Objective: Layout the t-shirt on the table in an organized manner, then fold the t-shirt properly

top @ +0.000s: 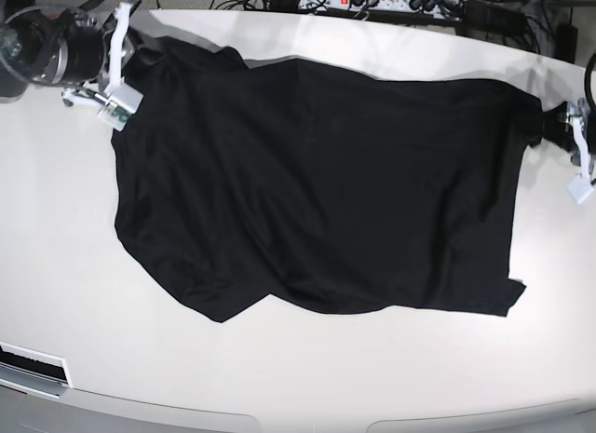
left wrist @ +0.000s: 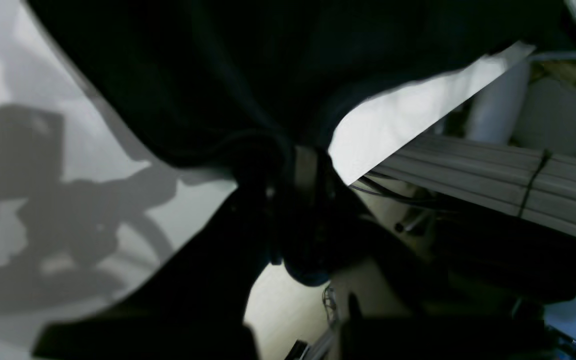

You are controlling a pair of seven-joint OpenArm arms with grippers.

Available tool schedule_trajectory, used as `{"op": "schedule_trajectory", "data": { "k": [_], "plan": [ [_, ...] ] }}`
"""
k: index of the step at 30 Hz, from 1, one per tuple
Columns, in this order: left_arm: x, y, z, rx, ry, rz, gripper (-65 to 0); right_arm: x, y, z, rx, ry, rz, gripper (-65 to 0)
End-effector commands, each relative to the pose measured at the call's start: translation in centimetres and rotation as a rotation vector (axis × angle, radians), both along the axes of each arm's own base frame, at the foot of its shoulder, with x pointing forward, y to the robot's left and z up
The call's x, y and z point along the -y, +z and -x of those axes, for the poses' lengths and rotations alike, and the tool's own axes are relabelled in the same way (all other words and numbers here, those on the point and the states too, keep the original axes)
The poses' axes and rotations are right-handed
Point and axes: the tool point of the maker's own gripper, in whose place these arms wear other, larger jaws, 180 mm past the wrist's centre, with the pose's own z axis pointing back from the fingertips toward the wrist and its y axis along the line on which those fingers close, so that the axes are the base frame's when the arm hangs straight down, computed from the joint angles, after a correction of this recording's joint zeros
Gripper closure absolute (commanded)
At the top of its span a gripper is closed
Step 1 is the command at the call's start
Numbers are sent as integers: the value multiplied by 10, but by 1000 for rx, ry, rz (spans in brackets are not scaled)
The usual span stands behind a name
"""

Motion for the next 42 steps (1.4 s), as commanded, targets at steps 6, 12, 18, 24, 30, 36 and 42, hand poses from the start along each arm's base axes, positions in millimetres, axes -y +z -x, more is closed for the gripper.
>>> {"op": "schedule_trajectory", "data": {
  "k": [6,12,18,24,30,36,42],
  "plan": [
    [5,94,-117,440,68,56,0,23,65,-133,548,-254,34,0],
    [18,358,-203,1096,-137,-125,0,65,244,-201,1074,-321,51,0],
    [-1,379,-202,1132,-87,-139,0,78,253,-196,1077,-298,70,0],
    [-1,241,-192,780,-45,-48,0,65,167,-170,754,-295,-39,0],
    [-18,95,-131,355,78,10,0,33,59,-104,324,-200,-75,0],
    [-22,56,-106,234,140,39,0,26,2,-80,116,-177,-94,0],
    [-31,37,-77,153,144,13,0,21,-15,-54,27,-198,-108,0]
  ]
}}
